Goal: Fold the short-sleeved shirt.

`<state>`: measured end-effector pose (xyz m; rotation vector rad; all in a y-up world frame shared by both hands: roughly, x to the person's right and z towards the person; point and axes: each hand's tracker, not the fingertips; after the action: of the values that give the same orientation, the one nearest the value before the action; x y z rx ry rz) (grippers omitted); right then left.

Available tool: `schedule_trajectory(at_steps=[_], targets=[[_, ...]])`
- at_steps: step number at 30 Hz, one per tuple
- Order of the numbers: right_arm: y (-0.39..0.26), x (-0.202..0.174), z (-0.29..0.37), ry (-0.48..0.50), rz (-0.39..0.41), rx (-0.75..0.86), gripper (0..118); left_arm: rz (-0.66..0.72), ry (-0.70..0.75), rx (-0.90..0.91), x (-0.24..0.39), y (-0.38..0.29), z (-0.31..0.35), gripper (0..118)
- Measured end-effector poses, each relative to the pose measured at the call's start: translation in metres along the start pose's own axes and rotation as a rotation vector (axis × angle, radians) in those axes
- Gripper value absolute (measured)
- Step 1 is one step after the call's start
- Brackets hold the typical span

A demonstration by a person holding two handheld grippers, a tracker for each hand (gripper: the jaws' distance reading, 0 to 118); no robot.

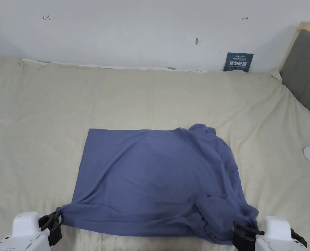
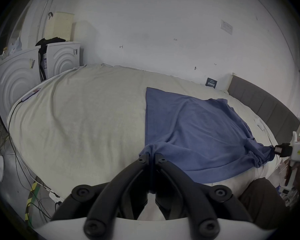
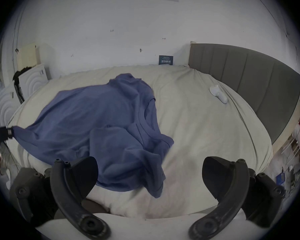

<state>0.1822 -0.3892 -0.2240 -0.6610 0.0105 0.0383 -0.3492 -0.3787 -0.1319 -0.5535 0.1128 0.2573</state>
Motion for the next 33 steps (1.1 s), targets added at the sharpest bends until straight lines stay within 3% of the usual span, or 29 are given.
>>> schedule_trajectory(at_steps=[2, 3, 5, 6, 8, 11, 23, 26, 29, 33], targets=[[0.0, 0.0, -0.01, 0.009, 0.024, -0.07, 115, 0.009, -0.007, 0.008, 0.001, 0.0, 0.0, 5], [0.0, 0.003, -0.013, 0.027, 0.008, -0.062, 103, 0.011, -0.005, 0.008, 0.001, 0.0, 0.0, 5], [-0.007, 0.007, -0.015, 0.034, -0.008, -0.058, 37, 0.02, -0.003, 0.004, 0.001, -0.001, 0.0, 5], [-0.008, 0.009, -0.018, 0.033, 0.004, -0.061, 12, 0.023, 0.0, 0.004, 0.001, -0.001, -0.001, 5], [-0.014, 0.013, -0.021, 0.014, 0.048, -0.073, 7, 0.028, 0.005, -0.006, 0.0, -0.005, -0.002, 5], [-0.012, 0.023, -0.019, 0.077, -0.049, -0.088, 4, 0.042, 0.011, -0.019, 0.0, -0.01, -0.004, 5], [0.064, 0.014, 0.01, 0.033, 0.046, 0.163, 2, 0.101, 0.024, 0.068, 0.007, 0.026, 0.009, 5], [0.091, 0.017, -0.009, 0.04, 0.062, 0.17, 2, 0.137, 0.028, 0.094, 0.008, 0.049, -0.007, 5], [0.114, 0.015, -0.037, 0.034, 0.141, 0.166, 2, 0.143, 0.019, 0.101, 0.011, 0.074, -0.038, 5], [0.141, 0.015, -0.085, 0.056, 0.152, 0.133, 2, 0.133, 0.046, 0.038, 0.017, 0.105, -0.09, 5]])
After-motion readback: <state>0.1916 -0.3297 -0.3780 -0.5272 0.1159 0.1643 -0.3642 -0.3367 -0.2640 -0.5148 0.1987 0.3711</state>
